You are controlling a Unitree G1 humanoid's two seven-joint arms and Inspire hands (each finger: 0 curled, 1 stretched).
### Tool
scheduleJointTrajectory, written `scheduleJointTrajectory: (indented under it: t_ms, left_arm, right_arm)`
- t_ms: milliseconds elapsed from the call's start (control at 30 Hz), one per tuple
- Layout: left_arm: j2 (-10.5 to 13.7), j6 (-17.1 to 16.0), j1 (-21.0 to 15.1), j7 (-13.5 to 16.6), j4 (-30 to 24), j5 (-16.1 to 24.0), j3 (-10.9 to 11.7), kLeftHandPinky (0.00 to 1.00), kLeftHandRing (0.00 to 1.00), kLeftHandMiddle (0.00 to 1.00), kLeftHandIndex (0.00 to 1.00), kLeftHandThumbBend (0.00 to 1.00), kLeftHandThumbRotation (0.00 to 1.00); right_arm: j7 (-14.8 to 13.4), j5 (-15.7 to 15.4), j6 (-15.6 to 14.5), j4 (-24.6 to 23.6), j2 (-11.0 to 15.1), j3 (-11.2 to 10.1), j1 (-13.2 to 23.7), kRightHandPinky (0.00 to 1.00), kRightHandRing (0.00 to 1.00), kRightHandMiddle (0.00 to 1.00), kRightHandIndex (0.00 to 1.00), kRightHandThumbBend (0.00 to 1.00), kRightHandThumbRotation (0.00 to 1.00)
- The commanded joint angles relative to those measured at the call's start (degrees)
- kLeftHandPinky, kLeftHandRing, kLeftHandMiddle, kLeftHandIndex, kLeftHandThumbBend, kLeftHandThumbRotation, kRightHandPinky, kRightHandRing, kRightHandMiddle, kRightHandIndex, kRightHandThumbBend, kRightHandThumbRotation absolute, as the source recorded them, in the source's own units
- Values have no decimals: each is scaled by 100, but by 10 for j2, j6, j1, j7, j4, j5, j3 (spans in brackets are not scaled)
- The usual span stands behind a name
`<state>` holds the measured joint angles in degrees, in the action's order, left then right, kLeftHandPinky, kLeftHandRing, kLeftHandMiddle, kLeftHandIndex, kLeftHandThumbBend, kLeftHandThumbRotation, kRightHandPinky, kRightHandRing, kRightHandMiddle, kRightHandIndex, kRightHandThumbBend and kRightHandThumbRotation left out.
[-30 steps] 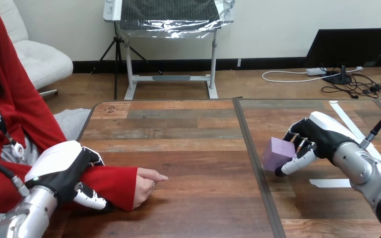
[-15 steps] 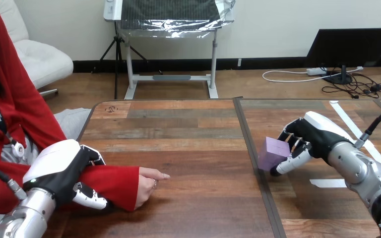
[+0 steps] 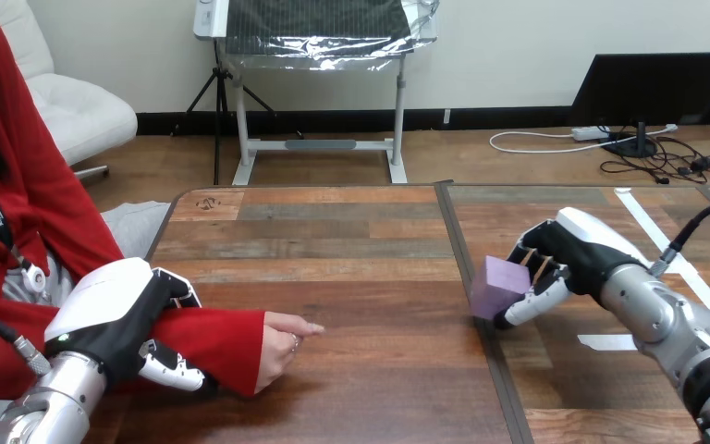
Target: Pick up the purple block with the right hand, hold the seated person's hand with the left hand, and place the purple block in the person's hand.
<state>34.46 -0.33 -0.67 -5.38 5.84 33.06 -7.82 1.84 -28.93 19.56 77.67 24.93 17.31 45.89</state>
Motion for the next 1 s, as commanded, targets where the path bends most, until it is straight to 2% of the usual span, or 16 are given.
scheduleJointTrajectory:
  t_ms: [0,467,733,967]
  left_arm:
    - [-10,-10,-64,19,-112,-22,48,31,36,42,41,83,0]
    - [-16,2,-77,15,-149,-33,58,34,40,44,43,81,0]
    - [-25,1,-85,16,-158,-34,62,33,39,44,43,81,0]
    - [-33,4,-94,11,-163,-41,65,32,37,43,43,80,0]
  right_arm:
    - [1,19,7,-37,-9,-16,50,43,46,49,49,78,0]
    - [8,27,17,-48,-20,-21,53,38,42,46,47,79,0]
    - [10,31,18,-55,-26,-18,56,37,41,45,46,79,0]
    - [11,38,31,-65,-30,-16,55,35,39,43,46,79,0]
